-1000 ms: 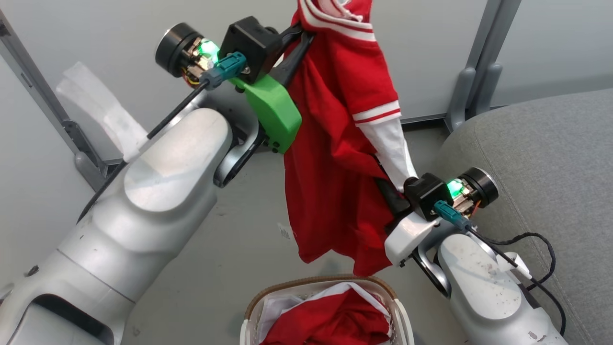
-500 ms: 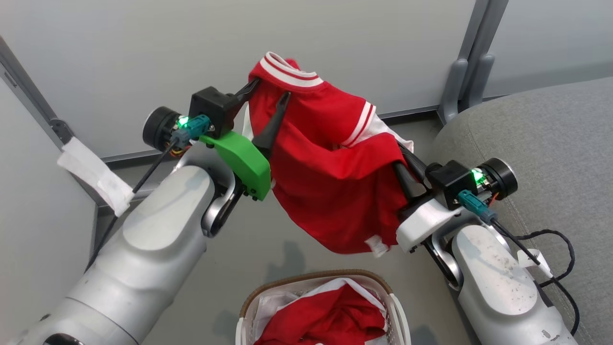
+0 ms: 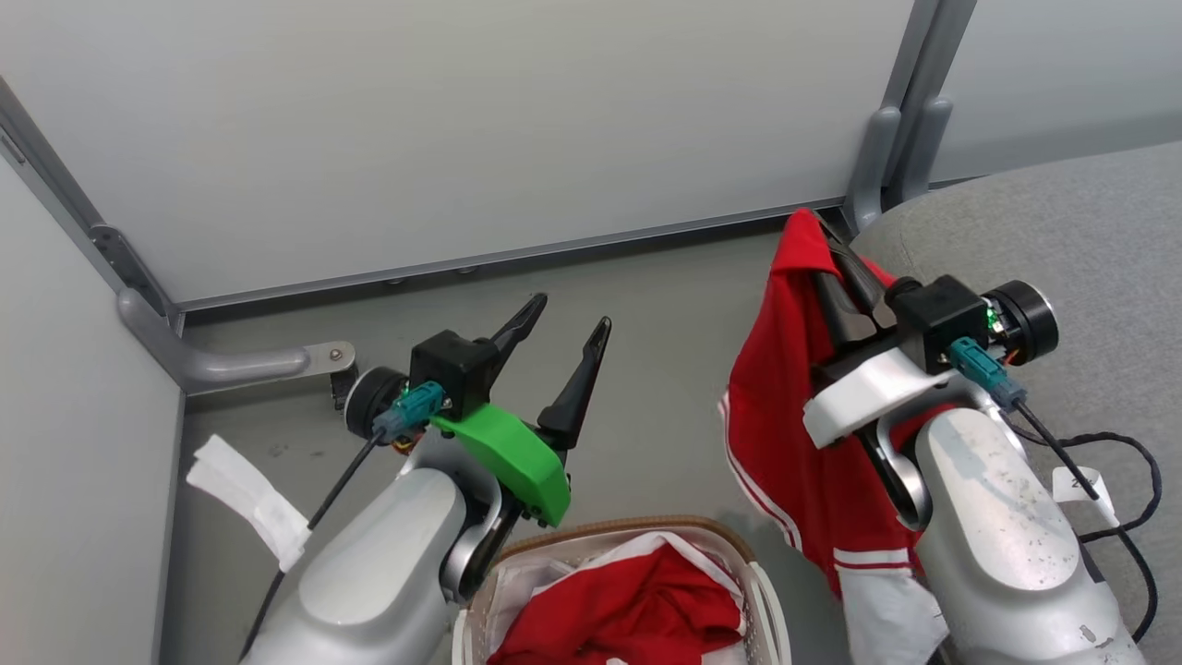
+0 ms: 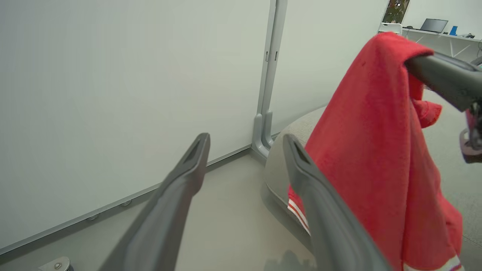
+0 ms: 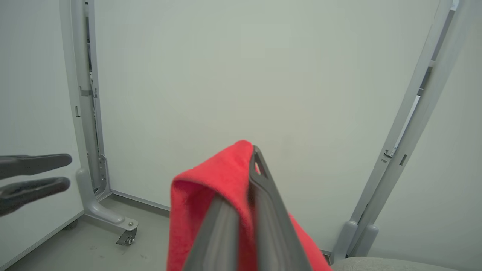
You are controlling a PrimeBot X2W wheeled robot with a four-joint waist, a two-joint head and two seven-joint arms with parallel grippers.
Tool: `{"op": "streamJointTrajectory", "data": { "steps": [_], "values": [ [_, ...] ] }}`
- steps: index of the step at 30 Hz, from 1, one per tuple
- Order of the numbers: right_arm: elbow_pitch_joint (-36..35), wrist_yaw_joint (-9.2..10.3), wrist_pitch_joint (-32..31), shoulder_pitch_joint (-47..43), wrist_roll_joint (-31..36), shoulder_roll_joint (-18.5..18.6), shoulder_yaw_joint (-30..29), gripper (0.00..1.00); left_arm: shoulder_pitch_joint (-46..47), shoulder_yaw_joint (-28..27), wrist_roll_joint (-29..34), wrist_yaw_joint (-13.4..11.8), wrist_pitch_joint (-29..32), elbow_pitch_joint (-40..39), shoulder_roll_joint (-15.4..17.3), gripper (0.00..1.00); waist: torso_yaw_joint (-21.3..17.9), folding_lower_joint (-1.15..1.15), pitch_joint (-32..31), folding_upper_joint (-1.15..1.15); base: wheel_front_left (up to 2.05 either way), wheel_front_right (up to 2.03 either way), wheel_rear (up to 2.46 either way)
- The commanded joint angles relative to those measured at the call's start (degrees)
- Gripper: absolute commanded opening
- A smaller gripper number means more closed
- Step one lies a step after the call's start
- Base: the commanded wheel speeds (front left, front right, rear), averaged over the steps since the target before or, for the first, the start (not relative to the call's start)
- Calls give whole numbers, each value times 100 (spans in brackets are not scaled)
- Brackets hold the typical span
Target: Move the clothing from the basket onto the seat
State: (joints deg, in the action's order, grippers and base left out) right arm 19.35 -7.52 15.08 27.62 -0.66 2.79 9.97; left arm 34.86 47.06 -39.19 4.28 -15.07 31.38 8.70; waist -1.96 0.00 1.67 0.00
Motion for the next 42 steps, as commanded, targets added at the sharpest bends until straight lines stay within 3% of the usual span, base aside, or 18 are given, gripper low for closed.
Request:
{"op": "streamJointTrajectory", "data": {
  "steps": [1,12,24,30,42],
  "values": [
    [-46,6,14,-34,24,18,-58,0,-238,-79,70,-13,-6,-81,-9,100,-3,0,2,0,0,0,0],
    [-162,6,14,-140,92,19,-428,0,-1276,-804,721,89,-8,-605,-213,100,-48,0,-20,0,0,0,0],
    [-136,6,14,-206,228,19,-739,0,-1640,-1202,1289,207,-9,-684,-381,100,-196,0,-47,0,0,0,0],
    [-190,7,14,-259,344,21,-878,0,-1773,-1331,1493,238,-9,-735,-443,100,-614,0,-6,0,0,0,0],
    [-292,6,14,-285,435,18,-1149,0,-1790,-1307,1814,302,-9,-763,-518,100,-1893,0,324,0,0,0,0]
  ]
}}
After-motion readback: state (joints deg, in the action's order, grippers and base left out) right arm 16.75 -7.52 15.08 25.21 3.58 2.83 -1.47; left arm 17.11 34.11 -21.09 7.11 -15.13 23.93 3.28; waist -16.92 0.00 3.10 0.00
